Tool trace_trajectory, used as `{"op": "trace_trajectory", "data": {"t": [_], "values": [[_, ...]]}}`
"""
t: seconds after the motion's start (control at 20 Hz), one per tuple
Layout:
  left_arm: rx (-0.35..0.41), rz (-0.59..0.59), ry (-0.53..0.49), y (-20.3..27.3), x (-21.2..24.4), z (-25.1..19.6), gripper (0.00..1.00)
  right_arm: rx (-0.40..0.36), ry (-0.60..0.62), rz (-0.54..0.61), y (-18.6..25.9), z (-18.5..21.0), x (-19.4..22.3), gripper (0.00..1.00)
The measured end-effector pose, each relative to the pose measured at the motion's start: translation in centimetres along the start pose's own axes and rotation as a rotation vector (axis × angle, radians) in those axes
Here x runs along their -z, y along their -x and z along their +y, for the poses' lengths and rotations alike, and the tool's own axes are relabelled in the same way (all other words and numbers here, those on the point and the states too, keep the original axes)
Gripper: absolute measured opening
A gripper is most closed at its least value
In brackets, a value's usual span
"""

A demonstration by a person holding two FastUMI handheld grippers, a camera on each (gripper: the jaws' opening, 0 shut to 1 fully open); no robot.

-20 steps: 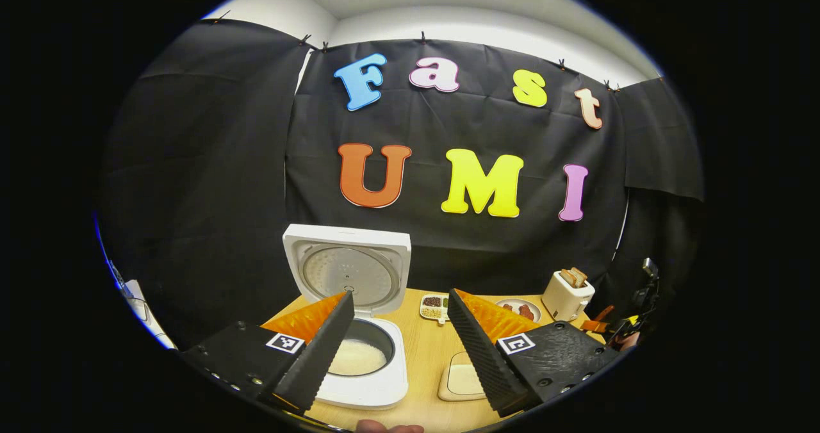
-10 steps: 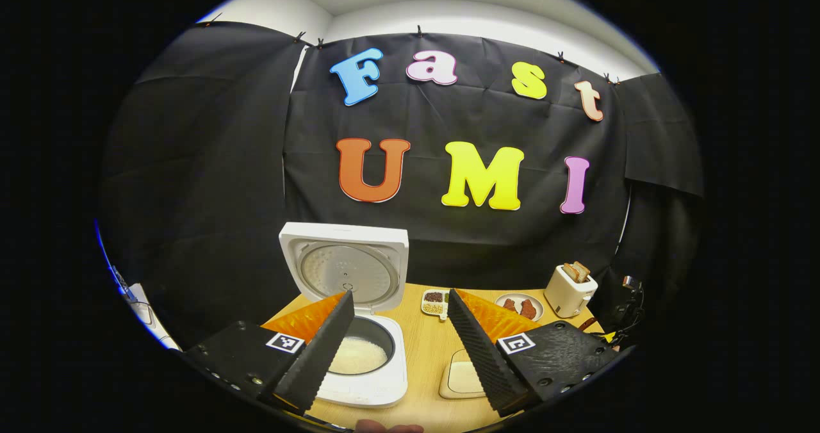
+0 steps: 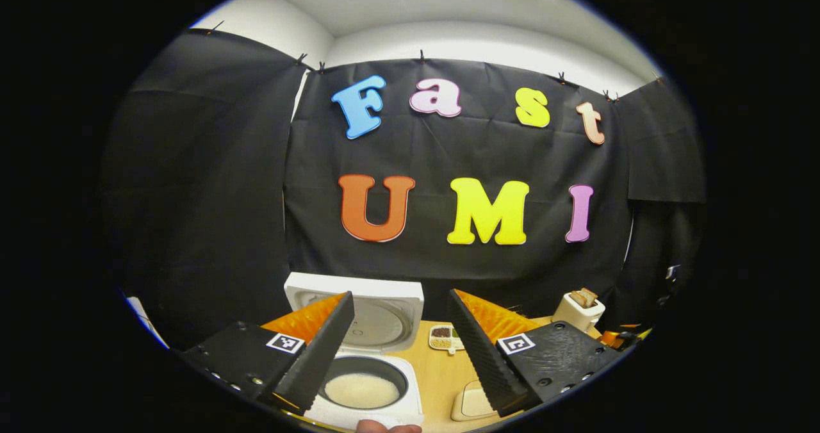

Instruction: Close the left gripper, press the button to open the rice cooker; take a wooden spoon from the chopstick holder with the right hand, scoop a spoonful of rice and pour it into the rice cooker, then put the wooden spoon back into the chopstick holder.

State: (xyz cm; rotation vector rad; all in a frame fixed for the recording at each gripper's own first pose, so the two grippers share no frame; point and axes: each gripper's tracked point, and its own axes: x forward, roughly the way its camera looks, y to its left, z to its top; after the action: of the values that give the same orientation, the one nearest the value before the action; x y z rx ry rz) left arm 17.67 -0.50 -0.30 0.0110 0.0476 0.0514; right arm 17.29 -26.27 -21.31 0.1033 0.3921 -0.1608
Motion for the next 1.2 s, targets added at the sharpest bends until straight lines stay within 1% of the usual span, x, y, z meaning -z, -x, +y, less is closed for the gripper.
{"op": "trace_trajectory", "data": {"t": [0.1,0.15,0.2,0.25,0.35,0.45,0.5,0.55,0.6,0.65,0.7,0.75,0.8,0.85,0.9,0.95,1.05,1.1,1.15,1.2], "values": [[-0.008,-0.045,0.008,-2.3,-1.8,1.4,0.94,0.032,0.04,-0.057,2.2,-0.5,-3.0,1.0],[-0.02,-0.06,0.013,-3.5,-2.4,2.2,0.94,0.047,0.051,-0.089,3.3,-0.8,-4.4,0.99],[-0.033,-0.065,0.014,-4.8,-2.7,3.0,0.94,0.05,0.058,-0.107,4.6,-0.7,-5.4,1.0],[-0.047,-0.059,0.014,-6.4,-2.7,4.0,0.94,0.048,0.067,-0.117,5.8,-0.3,-6.0,1.0],[-0.051,-0.022,0.023,-9.2,-2.0,5.3,0.94,0.057,0.093,-0.13,7.8,-0.1,-6.9,1.0],[-0.046,0.064,0.053,-11.9,0.3,6.6,0.94,0.082,0.104,-0.164,10.0,-0.2,-8.0,1.0],[-0.045,0.113,0.066,-13.3,1.5,7.3,0.94,0.094,0.104,-0.178,10.9,-0.1,-8.3,0.96],[-0.048,0.159,0.076,-14.5,2.8,8.0,0.94,0.101,0.103,-0.184,11.6,0.3,-8.2,0.96],[-0.041,0.194,0.089,-15.4,3.6,8.5,0.94,0.11,0.104,-0.182,12.1,0.7,-8.1,1.0],[-0.027,0.225,0.108,-16.5,4.3,8.6,0.94,0.11,0.109,-0.172,12.4,1.3,-7.9,0.96],[-0.014,0.258,0.126,-17.0,5.0,8.5,0.95,0.101,0.121,-0.169,12.7,2.2,-8.2,0.96],[0.001,0.287,0.138,-17.5,5.7,8.5,0.95,0.089,0.14,-0.175,12.8,3.1,-8.6,1.0],[0.009,0.321,0.144,-17.8,6.7,8.5,0.94,0.08,0.165,-0.181,12.9,4.1,-9.3,1.0],[0.009,0.344,0.132,-17.9,7.2,8.6,0.94,0.071,0.188,-0.19,12.9,4.9,-9.8,1.0],[0.014,0.342,0.113,-17.9,7.3,8.7,0.97,0.055,0.205,-0.192,12.7,6.1,-10.2,0.96],[0.022,0.357,0.107,-17.7,7.5,8.5,0.96,0.032,0.217,-0.185,12.4,7.5,-10.3,1.0],[0.034,0.378,0.055,-16.8,7.6,8.4,0.97,-0.028,0.236,-0.18,11.9,10.9,-10.8,1.0],[0.037,0.389,0.02,-15.7,7.7,8.4,0.97,-0.063,0.25,-0.181,11.9,12.9,-11.1,0.97],[0.045,0.396,-0.011,-15.1,7.9,8.4,0.97,-0.095,0.257,-0.187,12.1,14.8,-11.6,1.0],[0.058,0.392,-0.022,-14.8,7.6,8.2,0.97,-0.124,0.256,-0.195,12.3,16.8,-12.2,0.97]]}}
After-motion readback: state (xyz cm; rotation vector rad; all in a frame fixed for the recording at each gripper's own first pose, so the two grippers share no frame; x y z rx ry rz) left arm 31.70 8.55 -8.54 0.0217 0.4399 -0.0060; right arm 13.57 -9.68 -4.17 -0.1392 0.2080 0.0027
